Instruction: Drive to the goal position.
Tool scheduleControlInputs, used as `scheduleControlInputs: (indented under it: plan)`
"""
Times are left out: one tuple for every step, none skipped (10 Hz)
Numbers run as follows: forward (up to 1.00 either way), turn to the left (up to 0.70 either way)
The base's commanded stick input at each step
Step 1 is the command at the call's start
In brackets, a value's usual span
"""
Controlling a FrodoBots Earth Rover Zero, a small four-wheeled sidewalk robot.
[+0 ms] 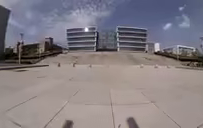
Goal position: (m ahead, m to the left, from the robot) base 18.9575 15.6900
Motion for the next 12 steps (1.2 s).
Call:
scheduleControlInputs:
  plan:
    - [0.70,0.02]
    - [0.70,0.02]
    - [0.70,0.02]
    - [0.70,0.02]
    - [0.70,0.02]
    - [0.70,0.02]
    - [0.70,0.02]
    - [0.70,0.02]
    - [0.70,0.02]
    - [0.70,0.02]
    - [0.70,0.02]
    - [0.70,0.02]
